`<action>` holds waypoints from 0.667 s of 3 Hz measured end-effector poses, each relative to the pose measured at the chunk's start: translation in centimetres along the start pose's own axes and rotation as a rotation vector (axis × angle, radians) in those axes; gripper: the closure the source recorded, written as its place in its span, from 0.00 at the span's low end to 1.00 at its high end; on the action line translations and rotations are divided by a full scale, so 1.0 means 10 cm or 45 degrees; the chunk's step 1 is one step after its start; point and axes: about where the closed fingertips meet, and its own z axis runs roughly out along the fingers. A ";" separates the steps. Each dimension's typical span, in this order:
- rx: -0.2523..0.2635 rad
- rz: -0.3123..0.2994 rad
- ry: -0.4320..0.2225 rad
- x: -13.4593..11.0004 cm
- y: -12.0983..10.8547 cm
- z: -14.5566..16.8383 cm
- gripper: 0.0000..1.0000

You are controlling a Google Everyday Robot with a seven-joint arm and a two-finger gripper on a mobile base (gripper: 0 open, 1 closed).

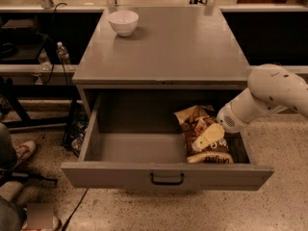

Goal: Pick brown chip bag from top drawer and place on counter

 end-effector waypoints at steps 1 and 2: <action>-0.009 0.041 0.020 0.07 -0.05 0.10 0.00; -0.020 0.082 0.037 0.13 -0.09 0.19 0.00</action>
Offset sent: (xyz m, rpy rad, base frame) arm 0.0002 -0.0116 -0.0350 0.0016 0.0812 -0.0792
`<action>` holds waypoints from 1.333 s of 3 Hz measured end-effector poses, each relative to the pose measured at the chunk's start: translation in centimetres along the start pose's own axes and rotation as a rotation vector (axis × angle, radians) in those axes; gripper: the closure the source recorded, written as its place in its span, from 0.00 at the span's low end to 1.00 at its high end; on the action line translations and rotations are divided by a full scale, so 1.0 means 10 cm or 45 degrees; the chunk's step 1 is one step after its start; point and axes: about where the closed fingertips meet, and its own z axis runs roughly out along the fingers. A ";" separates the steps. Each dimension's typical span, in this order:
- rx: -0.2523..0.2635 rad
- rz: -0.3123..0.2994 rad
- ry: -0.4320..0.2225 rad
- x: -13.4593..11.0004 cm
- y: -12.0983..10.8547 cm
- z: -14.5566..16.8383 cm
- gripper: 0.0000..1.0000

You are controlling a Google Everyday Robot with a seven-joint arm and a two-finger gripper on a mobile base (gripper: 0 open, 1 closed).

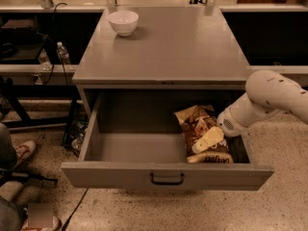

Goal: Pick brown chip bag from top drawer and place on counter

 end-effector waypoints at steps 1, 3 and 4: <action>-0.006 0.025 0.013 0.04 -0.01 0.07 0.14; -0.011 0.020 -0.003 0.05 0.05 0.06 0.61; -0.019 -0.041 -0.115 -0.02 0.21 -0.20 0.85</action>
Offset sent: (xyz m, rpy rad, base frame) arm -0.0065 0.0000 -0.0133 -0.0031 0.0265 -0.0230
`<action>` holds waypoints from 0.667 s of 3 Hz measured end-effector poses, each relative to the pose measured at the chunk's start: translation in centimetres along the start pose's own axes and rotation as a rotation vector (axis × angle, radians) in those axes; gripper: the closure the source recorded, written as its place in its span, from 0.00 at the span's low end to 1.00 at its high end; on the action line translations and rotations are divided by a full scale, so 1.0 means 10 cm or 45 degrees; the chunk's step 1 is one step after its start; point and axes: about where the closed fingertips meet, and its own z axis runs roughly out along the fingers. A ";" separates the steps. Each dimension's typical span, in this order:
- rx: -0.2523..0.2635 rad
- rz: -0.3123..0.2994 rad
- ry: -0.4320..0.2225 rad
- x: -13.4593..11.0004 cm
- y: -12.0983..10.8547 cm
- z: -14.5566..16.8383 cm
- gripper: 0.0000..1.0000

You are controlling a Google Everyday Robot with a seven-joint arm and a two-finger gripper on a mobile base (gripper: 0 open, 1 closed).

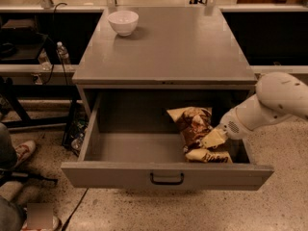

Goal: Pick brown chip bag from top drawer and place on counter

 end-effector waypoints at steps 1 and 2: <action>-0.005 -0.081 -0.169 -0.12 0.26 -0.41 1.00; 0.030 -0.179 -0.353 -0.18 0.52 -1.02 1.00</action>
Offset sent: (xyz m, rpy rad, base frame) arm -0.0735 -0.0154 0.1894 0.2203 -0.4614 0.0668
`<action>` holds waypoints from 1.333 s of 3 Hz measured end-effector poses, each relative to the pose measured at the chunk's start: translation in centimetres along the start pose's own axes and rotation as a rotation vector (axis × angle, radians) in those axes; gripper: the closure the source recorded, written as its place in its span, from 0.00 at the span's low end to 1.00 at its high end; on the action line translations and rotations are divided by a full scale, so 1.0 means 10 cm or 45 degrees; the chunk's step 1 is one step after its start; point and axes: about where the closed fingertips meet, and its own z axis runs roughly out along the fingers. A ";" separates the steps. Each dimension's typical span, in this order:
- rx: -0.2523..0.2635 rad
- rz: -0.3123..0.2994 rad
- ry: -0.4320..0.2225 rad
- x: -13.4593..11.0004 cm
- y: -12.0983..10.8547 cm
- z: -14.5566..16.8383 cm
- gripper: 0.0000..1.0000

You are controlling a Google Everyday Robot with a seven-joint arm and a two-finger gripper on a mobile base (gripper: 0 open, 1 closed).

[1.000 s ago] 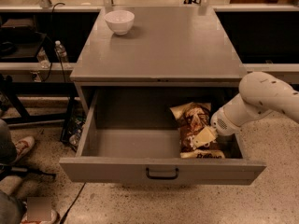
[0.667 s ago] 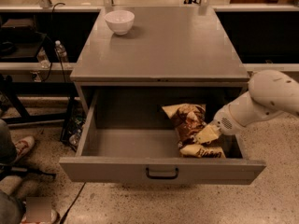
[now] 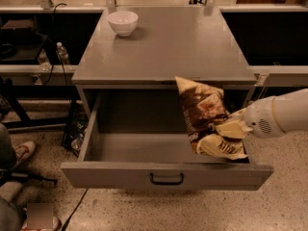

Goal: Pick brown chip bag from top drawer and place on counter

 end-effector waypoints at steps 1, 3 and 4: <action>0.096 -0.120 -0.105 -0.24 0.09 -0.53 1.00; 0.126 -0.198 -0.102 -0.42 0.07 -0.55 1.00; 0.197 -0.311 -0.101 -0.82 -0.08 -0.62 1.00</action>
Offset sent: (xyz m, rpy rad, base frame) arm -0.0102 -0.0097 0.0459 -0.0043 -0.1160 0.0033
